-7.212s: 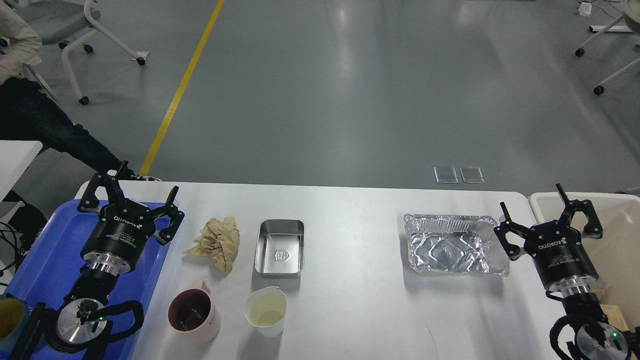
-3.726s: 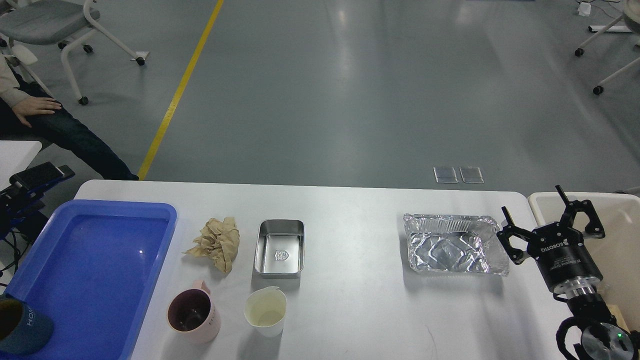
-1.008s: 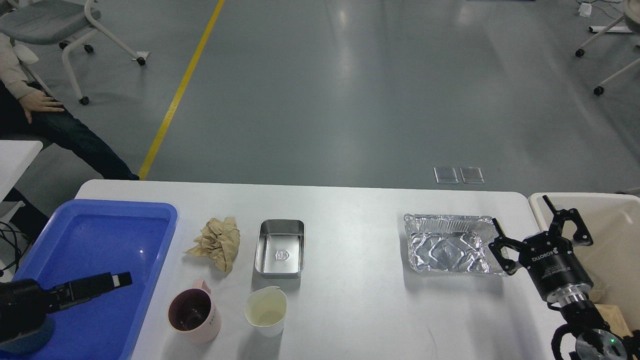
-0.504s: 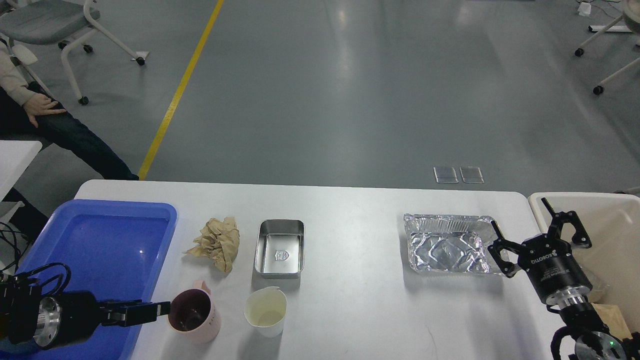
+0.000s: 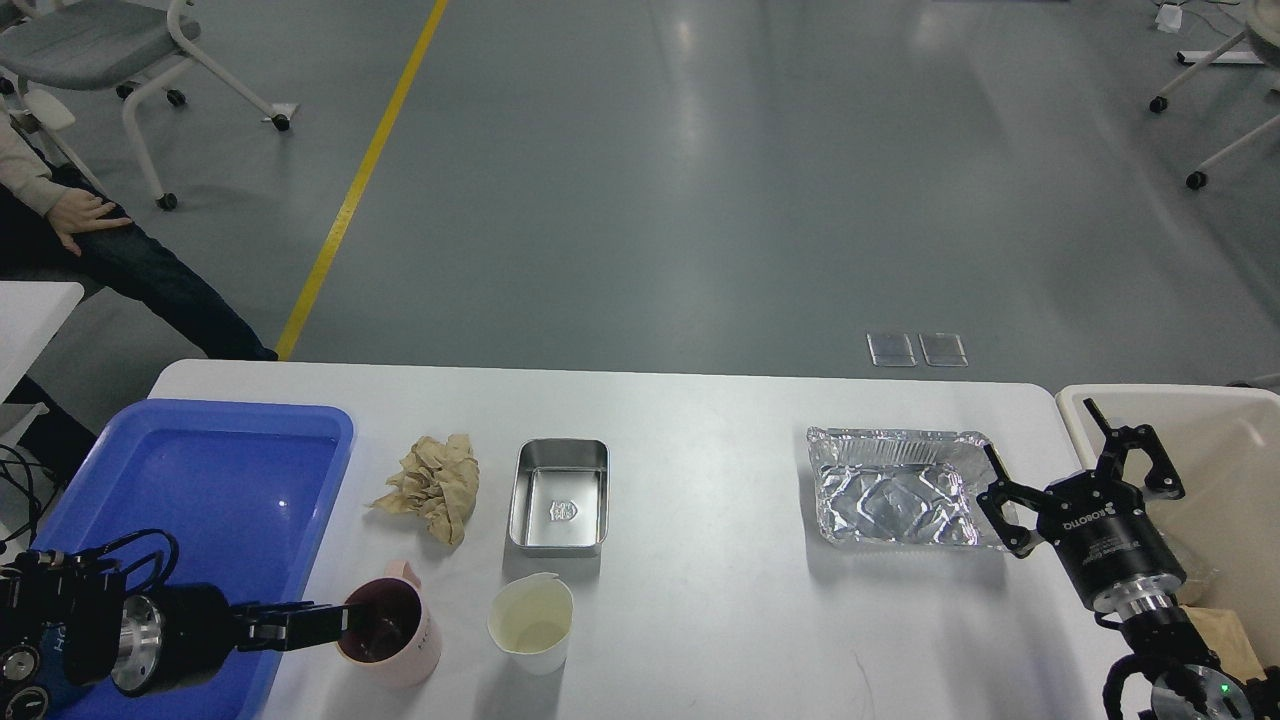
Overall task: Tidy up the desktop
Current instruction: 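Grasp the pink mug with the left gripper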
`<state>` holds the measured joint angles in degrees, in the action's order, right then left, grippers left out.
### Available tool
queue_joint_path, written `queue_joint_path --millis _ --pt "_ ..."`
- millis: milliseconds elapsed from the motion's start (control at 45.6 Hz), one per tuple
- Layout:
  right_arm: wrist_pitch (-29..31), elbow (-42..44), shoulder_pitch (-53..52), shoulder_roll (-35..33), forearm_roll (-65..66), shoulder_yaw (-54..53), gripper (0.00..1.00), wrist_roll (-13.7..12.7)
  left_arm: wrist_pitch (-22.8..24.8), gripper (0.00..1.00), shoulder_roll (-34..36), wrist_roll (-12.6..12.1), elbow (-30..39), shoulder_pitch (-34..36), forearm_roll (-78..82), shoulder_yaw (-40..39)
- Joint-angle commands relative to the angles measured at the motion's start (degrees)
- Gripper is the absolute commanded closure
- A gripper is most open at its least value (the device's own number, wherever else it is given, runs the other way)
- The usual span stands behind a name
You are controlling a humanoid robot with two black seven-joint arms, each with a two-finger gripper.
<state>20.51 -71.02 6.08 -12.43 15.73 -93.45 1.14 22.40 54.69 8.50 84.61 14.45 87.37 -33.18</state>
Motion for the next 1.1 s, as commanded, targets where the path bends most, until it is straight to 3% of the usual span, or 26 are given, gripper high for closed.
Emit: queue_joint_path --millis 0,197,241,329,504,767,943,1074 --pt "0.1 0.2 0.1 0.0 0.0 0.0 0.0 0.0 0.0 0.37 -0.1 -0.5 -0.1 0.1 0.1 0.6" --pt "0.1 0.2 0.2 0.0 0.0 0.0 0.0 0.0 0.0 0.4 -0.3 -0.4 -0.9 0.1 0.1 0.7" --pt "0.1 0.2 0.2 0.0 0.0 0.0 0.0 0.0 0.1 0.45 -0.5 -0.4 -0.9 0.1 0.0 0.7" --pt "0.1 0.2 0.2 0.0 0.0 -0.1 0.0 0.0 0.1 0.67 -0.7 -0.3 -1.7 0.1 0.0 1.8" --pt "0.2 0.2 0.2 0.1 -0.1 -0.2 0.0 0.0 0.0 0.71 -1.0 -0.1 -2.1 0.1 0.0 3.1" --pt "0.4 0.1 0.2 0.2 -0.1 -0.3 0.0 0.0 0.1 0.98 -0.9 0.6 -2.5 1.2 0.0 3.2" --pt "0.4 0.1 0.2 0.3 -0.1 -0.4 0.0 0.1 0.3 0.99 -1.0 1.1 -3.0 1.8 -0.1 3.2" --pt "0.4 0.1 0.2 0.3 -0.1 -0.4 0.0 0.1 0.3 1.0 -0.9 3.2 -3.1 2.1 -0.1 3.0"
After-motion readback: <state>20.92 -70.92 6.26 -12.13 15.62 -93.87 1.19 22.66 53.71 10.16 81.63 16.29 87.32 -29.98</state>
